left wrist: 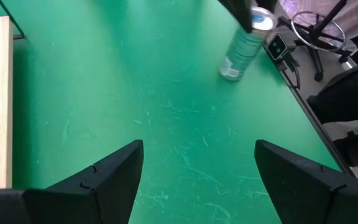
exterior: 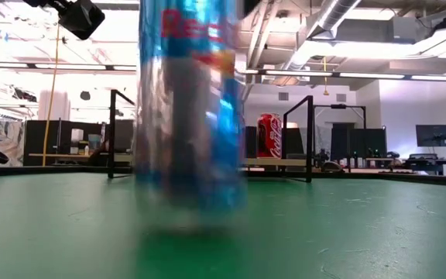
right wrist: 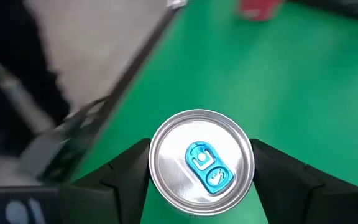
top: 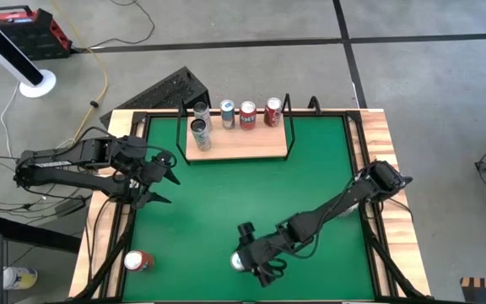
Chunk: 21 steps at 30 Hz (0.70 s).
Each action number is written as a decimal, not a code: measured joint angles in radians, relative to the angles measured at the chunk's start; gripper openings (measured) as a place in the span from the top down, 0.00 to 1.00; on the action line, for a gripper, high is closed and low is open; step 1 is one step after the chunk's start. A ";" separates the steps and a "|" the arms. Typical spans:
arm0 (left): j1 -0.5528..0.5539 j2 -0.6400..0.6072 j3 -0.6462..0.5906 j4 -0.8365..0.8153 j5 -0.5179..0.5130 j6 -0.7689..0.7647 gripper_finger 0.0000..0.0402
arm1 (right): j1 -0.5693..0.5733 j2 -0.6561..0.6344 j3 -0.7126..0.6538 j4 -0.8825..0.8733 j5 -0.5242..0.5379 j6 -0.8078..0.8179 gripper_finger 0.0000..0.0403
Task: Place canned beverage on shelf
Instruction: Put the blue soda can on the shelf aligned with the other blue soda can
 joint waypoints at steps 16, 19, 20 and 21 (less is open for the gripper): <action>0.000 0.000 0.000 0.125 -0.074 -0.034 0.28 | -0.290 -0.331 0.004 -0.212 0.139 0.174 0.34; 0.000 0.000 0.000 0.158 -0.134 -0.062 0.28 | -0.367 -0.341 0.004 -0.207 0.130 0.063 0.34; 0.000 0.000 0.000 0.170 -0.159 -0.072 0.28 | -0.393 -0.341 0.004 -0.204 0.121 0.018 0.34; 0.000 0.000 0.000 0.182 -0.185 -0.081 0.28 | -0.420 -0.341 0.004 -0.203 0.115 -0.030 0.34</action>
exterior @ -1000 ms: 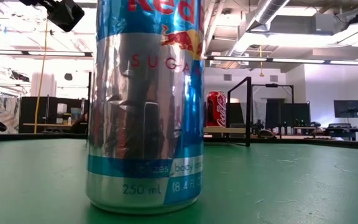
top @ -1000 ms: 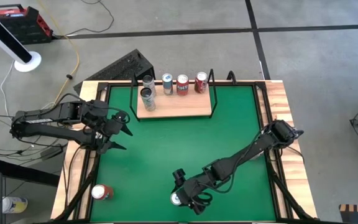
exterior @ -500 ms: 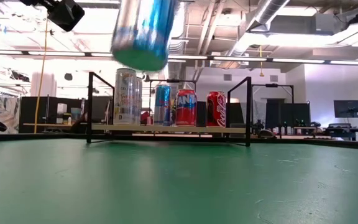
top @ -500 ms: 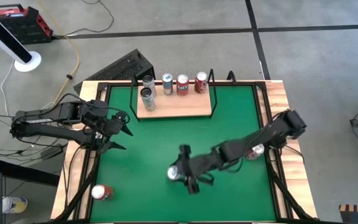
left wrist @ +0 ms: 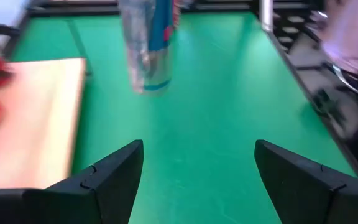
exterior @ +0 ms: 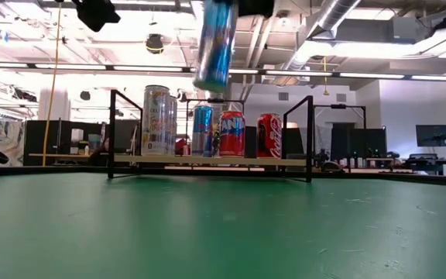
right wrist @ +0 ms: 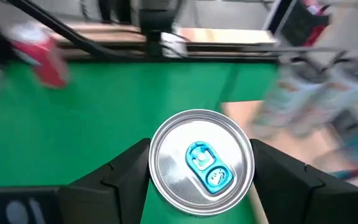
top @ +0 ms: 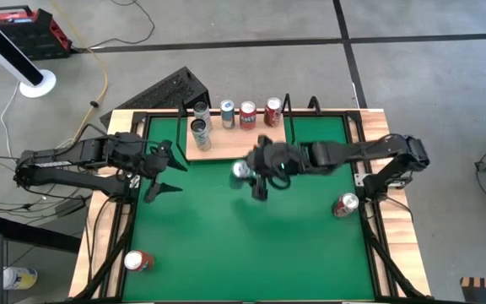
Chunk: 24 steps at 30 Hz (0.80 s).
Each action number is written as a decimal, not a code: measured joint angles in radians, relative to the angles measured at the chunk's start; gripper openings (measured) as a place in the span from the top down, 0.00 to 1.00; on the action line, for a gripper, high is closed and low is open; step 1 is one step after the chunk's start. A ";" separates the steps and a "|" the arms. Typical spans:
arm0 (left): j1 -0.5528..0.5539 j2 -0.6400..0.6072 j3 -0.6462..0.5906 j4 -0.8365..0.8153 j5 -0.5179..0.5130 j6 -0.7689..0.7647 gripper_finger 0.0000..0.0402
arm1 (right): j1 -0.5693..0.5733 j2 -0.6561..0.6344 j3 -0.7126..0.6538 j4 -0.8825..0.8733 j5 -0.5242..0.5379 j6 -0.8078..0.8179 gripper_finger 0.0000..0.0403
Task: Place canned beverage on shelf
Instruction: Put the blue soda can on the shelf aligned with the other blue soda can
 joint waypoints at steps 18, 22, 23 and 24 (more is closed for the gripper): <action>0.000 0.019 0.000 0.212 -0.408 -0.189 0.28 | -0.452 0.173 0.009 0.128 -0.452 -0.461 0.34; 0.000 0.054 0.002 0.224 -0.447 -0.211 0.28 | -0.478 0.233 0.065 0.118 -0.490 -0.499 0.34; 0.000 0.068 0.002 0.226 -0.450 -0.217 0.28 | -0.483 0.247 0.076 0.105 -0.510 -0.507 0.34; 0.000 0.079 0.002 0.232 -0.451 -0.221 0.28 | -0.486 0.260 0.089 0.099 -0.523 -0.510 0.34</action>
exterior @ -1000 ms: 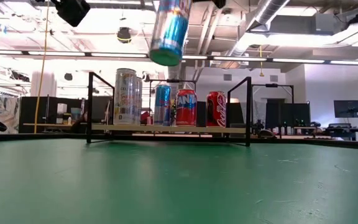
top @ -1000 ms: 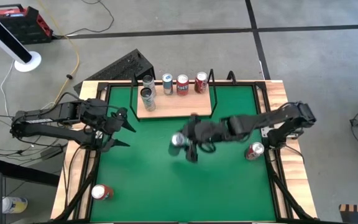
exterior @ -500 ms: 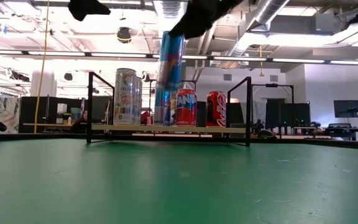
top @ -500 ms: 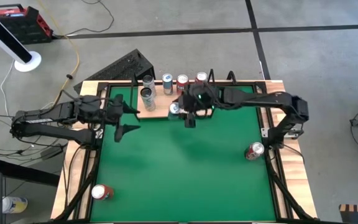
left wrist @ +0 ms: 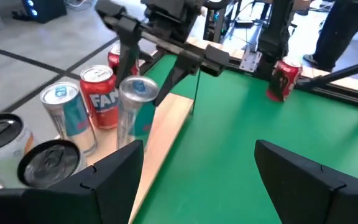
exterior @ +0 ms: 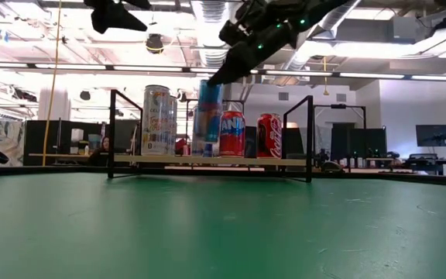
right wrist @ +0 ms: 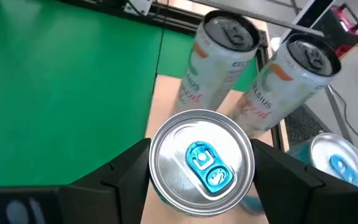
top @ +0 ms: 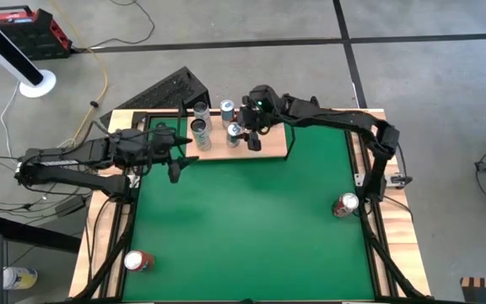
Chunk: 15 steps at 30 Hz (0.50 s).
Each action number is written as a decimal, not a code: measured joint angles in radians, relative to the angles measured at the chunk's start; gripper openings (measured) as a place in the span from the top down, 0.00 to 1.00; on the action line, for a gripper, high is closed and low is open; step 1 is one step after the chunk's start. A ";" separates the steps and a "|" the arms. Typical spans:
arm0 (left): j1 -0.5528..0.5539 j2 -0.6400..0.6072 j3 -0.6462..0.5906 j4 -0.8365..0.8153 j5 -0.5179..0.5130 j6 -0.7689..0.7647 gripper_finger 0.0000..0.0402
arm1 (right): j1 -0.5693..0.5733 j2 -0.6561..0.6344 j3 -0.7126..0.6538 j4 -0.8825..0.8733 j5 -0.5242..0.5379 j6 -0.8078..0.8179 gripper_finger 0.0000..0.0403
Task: Place canned beverage on shelf
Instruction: Put the blue soda can on the shelf aligned with the other blue soda can
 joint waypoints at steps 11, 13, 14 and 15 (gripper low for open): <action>0.002 0.061 -0.002 0.025 0.021 0.058 0.28 | -0.010 0.137 0.143 -0.026 -0.010 0.025 0.34; 0.002 0.057 -0.001 0.044 0.024 0.066 0.28 | -0.009 0.146 0.163 -0.026 -0.005 0.025 0.34; 0.002 0.053 -0.001 0.040 0.025 0.066 0.28 | -0.009 0.146 0.167 -0.037 0.001 0.025 0.34; 0.002 0.050 -0.001 0.040 0.027 0.066 0.28 | -0.009 0.145 0.168 -0.043 0.006 0.025 0.34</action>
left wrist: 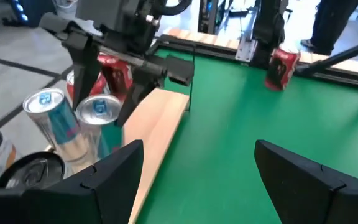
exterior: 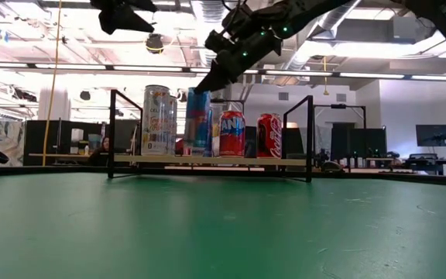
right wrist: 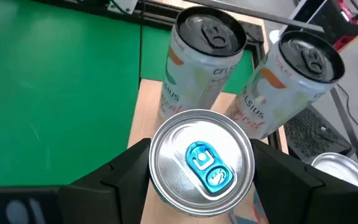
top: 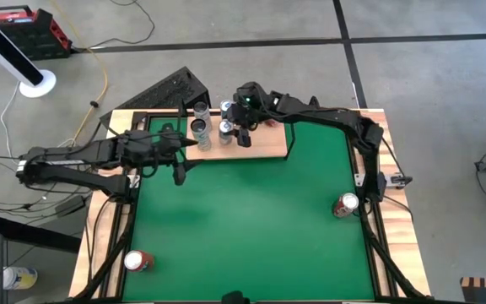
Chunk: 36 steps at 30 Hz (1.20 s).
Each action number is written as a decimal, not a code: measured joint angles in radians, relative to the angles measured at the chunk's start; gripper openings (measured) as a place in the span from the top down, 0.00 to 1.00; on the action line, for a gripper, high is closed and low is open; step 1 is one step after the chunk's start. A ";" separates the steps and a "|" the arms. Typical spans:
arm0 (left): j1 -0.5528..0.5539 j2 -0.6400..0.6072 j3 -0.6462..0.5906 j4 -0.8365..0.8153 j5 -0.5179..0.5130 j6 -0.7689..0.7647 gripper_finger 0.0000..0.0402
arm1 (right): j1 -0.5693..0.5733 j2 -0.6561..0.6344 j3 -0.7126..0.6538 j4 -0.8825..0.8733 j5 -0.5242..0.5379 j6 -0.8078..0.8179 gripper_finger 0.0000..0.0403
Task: Place canned beverage on shelf
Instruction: Put the blue soda can on the shelf aligned with the other blue soda can
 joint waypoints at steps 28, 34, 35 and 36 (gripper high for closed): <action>0.000 -0.051 0.000 -0.008 0.026 0.026 0.28 | -0.017 -0.001 0.000 -0.041 -0.026 0.045 0.34; 0.000 -0.051 0.000 -0.008 0.026 0.026 0.28 | -0.017 0.017 0.000 -0.029 -0.022 0.070 0.34; 0.000 -0.051 0.000 -0.008 0.027 0.026 0.28 | -0.017 0.020 -0.001 -0.038 -0.020 0.074 0.34; 0.000 -0.051 0.000 -0.008 0.027 0.025 0.28 | -0.017 0.028 -0.001 -0.029 -0.018 0.074 0.34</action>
